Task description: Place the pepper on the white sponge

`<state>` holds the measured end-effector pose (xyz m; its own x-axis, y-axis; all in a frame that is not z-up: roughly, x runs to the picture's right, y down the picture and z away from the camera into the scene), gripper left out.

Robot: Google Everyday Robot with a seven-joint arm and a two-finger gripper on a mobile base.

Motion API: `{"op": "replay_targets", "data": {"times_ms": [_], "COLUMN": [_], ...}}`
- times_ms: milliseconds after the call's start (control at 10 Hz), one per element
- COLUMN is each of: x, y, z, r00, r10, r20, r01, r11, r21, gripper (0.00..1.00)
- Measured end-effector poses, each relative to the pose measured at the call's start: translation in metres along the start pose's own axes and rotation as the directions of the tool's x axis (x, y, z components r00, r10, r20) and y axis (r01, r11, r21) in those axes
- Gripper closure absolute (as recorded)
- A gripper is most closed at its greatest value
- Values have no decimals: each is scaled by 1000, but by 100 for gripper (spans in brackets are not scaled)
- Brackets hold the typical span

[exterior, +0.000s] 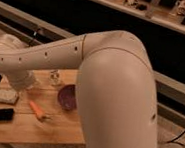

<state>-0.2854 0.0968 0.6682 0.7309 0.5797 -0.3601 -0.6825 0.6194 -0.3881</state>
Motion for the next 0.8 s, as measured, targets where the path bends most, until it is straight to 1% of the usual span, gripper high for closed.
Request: {"op": "replay_targets", "data": {"times_ms": [100,200,400,500,700,800], "x": [-13,-22,-38,-43,-39,-32], "y": [8,11,17,15,8,2], "z": [-2,-4,-6,-6,0,7], "r00": [999,996,990,990,993,995], "r10": [-51,-84,-134,-136,-118,-94], "r20": [14,27,38,32,6,-19], "r01": [51,84,134,136,118,95], "r11": [999,996,991,991,993,995], "r21": [-1,-1,6,15,29,35], "gripper": [35,35,35,35,35,35]}}
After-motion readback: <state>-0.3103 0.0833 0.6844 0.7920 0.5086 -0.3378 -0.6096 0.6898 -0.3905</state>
